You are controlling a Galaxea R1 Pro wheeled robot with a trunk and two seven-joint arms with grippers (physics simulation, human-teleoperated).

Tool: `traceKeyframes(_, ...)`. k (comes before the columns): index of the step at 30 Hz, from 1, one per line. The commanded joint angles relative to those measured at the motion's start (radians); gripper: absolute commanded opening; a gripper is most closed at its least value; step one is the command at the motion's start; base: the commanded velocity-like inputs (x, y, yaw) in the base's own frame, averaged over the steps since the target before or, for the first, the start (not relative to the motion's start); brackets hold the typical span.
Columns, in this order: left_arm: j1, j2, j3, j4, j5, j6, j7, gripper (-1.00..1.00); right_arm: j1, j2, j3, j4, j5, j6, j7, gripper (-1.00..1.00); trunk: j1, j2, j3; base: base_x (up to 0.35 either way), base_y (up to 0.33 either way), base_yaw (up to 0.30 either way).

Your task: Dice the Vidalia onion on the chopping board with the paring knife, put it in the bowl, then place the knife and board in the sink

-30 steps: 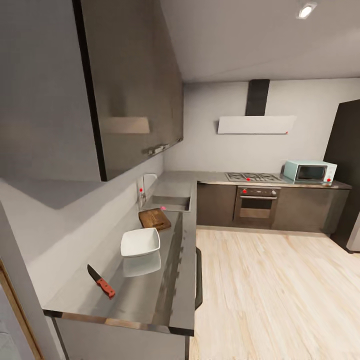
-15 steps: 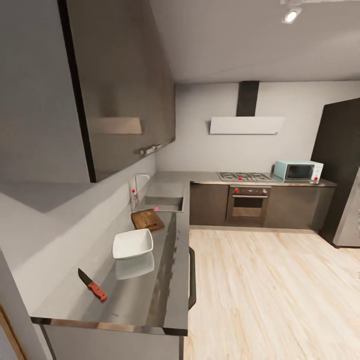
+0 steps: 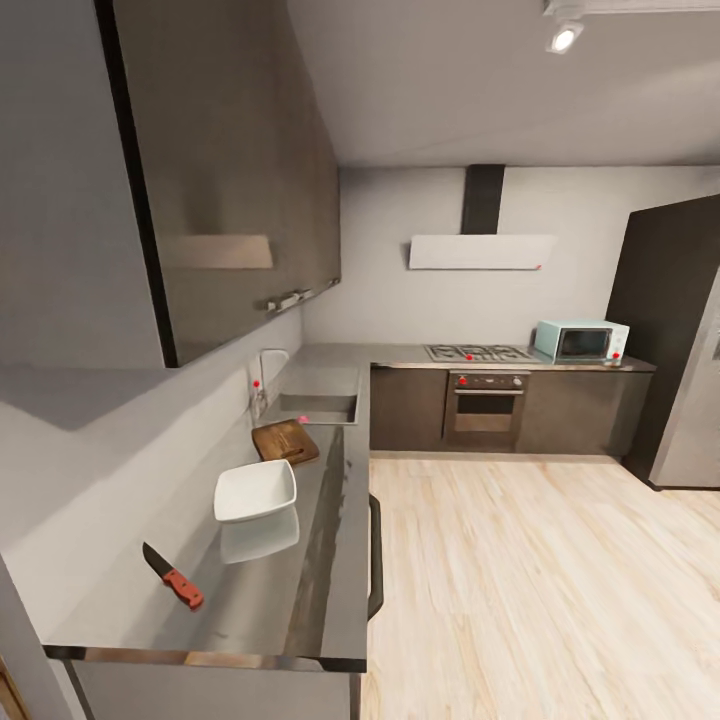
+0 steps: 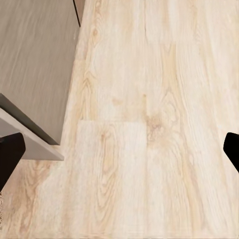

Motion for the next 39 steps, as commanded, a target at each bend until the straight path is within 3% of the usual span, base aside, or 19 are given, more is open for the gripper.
traceKeyframes(1, 0.001, 0.0, 0.0, -0.007, 0.003, -0.001, -0.003, 1.0, 0.006, 0.0, -0.005, 0.007, 0.0, -0.003, 0.0, 1.0, 0.0, 0.0, 0.0, 0.0, 0.0, 0.0)
traceKeyframes(6, 0.001, 0.001, 0.0, 0.001, 0.003, -0.001, -0.003, 1.0, 0.034, 0.002, -0.002, 0.035, 0.0, -0.002, 0.0, 1.0, 0.0, 0.0, 0.0, 0.0, 0.0, 0.0)
traceKeyframes(20, 0.001, -0.021, 0.005, 0.08, 0.001, -0.014, -0.001, 1.0, 0.031, 0.014, 0.004, 0.114, 0.003, -0.013, 0.001, 1.0, 0.0, 0.0, 0.0, -0.007, 0.0, 0.0)
traceKeyframes(39, 0.001, -0.024, 0.005, 0.098, 0.001, -0.013, 0.001, 1.0, 0.031, 0.018, 0.004, 0.138, 0.003, -0.013, -0.001, 1.0, 0.0, 0.0, 0.0, -0.293, -0.06, 0.0)
